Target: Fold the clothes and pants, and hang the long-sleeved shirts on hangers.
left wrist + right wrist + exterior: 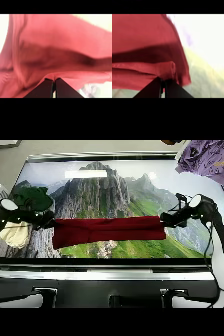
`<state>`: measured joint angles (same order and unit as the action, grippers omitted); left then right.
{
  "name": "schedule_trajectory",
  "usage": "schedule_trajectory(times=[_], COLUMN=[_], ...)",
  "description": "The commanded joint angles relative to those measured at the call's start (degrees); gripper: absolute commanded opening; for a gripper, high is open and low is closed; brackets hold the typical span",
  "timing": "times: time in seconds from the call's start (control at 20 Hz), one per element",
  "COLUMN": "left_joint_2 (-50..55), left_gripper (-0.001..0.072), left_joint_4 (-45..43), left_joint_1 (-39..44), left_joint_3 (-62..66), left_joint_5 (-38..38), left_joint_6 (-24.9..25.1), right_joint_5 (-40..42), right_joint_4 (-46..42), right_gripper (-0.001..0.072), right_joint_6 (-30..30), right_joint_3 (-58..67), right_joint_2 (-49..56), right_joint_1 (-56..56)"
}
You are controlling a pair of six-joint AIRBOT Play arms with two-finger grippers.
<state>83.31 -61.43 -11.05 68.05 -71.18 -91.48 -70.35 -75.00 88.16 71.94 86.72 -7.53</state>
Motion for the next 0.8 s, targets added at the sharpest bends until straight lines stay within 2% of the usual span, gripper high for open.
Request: schedule_trajectory(times=[0.0, 0.35, 0.4, 0.45, 0.5, 0.55, 0.6, 0.7, 0.75], left_joint_2=[8.5, 16.6, 16.9, 17.0, 17.0, 17.0, 16.7, 15.7, 14.9], left_gripper=[0.0014, 0.0017, 0.0050, 0.0159, 0.0336, 0.0430, 0.0434, 0.0435, 0.0455], left_joint_4=[0.0, 0.0, 0.0, 0.0, -0.1, -0.1, -0.1, -1.6, -3.1], left_joint_1=[1.4, 3.2, 3.2, 3.2, 3.2, 3.1, 3.0, 2.8, 2.8], left_joint_3=[8.5, 12.2, 12.2, 12.2, 12.4, 13.3, 14.5, 17.5, 18.8], left_joint_5=[-1.1, -1.2, -1.2, -0.9, -1.0, -1.7, -2.5, -3.5, -3.7], left_joint_6=[0.3, 0.0, 0.0, 0.0, 0.0, 0.0, -0.3, -1.2, -1.5], right_joint_5=[0.7, 1.3, 1.2, 0.1, -2.3, -4.3, -4.7, -7.9, -10.9], right_joint_4=[0.4, -3.1, -3.0, -3.0, -3.0, -1.0, 4.2, 13.7, 15.6], right_gripper=[0.0029, 0.0035, 0.0106, 0.0263, 0.0395, 0.0507, 0.0580, 0.0581, 0.0582], right_joint_6=[-0.1, 2.7, 2.8, 3.4, 3.6, 2.8, 0.8, -4.7, -6.6], right_joint_3=[6.0, 8.9, 8.9, 9.1, 10.0, 11.1, 12.2, 13.3, 12.7], right_joint_2=[5.5, 11.8, 11.8, 11.8, 11.8, 11.4, 10.5, 10.0, 10.4], right_joint_1=[0.7, 3.0, 3.0, 3.0, 2.8, 1.8, -0.6, -7.6, -11.3])
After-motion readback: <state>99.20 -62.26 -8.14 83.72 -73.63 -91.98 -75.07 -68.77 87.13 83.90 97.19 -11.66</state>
